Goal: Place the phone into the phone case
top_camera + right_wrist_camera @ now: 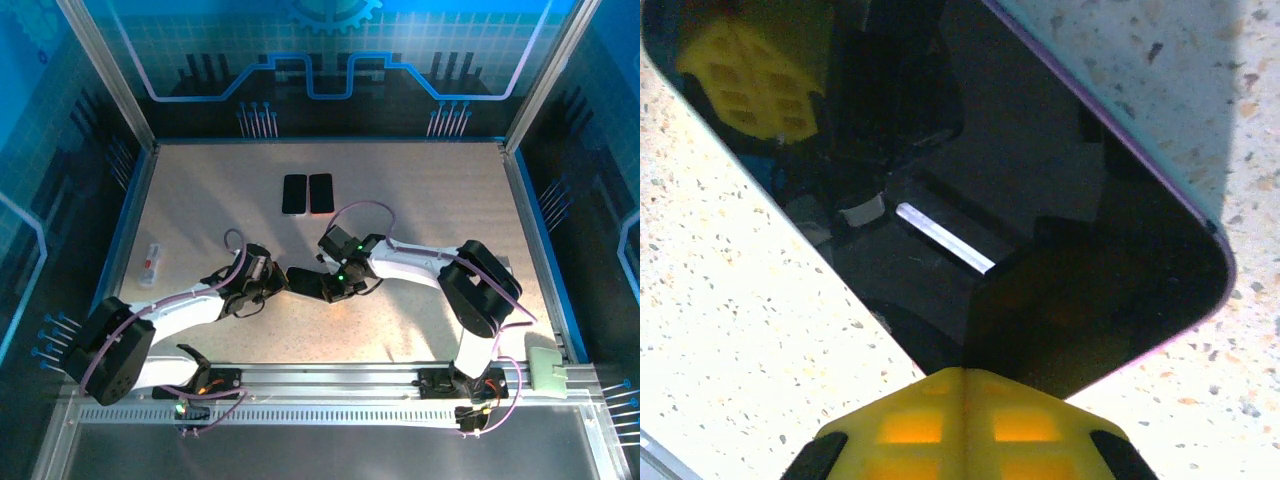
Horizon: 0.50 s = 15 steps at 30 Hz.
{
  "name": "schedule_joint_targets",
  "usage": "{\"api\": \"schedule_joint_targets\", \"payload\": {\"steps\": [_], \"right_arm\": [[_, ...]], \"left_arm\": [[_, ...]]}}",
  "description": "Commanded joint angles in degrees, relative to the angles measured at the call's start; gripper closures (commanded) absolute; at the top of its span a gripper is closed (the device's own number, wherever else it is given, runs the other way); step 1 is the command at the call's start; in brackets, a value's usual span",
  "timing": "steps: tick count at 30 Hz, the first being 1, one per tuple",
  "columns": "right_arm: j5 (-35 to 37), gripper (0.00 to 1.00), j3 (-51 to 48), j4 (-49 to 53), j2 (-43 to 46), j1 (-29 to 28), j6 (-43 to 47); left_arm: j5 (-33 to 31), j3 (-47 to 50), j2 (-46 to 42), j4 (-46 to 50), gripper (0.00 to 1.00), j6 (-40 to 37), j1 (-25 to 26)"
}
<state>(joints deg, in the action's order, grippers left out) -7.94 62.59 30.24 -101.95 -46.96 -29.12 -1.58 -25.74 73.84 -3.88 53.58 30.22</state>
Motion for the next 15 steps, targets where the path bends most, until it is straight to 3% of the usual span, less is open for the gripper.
{"api": "schedule_joint_targets", "payload": {"steps": [1, 15], "right_arm": [[1.79, 1.0, -1.01, 2.9, 2.01, -0.74, -0.59], [2.98, 1.0, -2.11, 3.56, 2.32, -1.1, 0.02]], "left_arm": [[1.41, -1.25, 1.75, -1.95, 1.0, -1.17, -0.4], [2.82, -3.01, 5.86, -3.5, 1.0, -1.19, -0.35]]}}
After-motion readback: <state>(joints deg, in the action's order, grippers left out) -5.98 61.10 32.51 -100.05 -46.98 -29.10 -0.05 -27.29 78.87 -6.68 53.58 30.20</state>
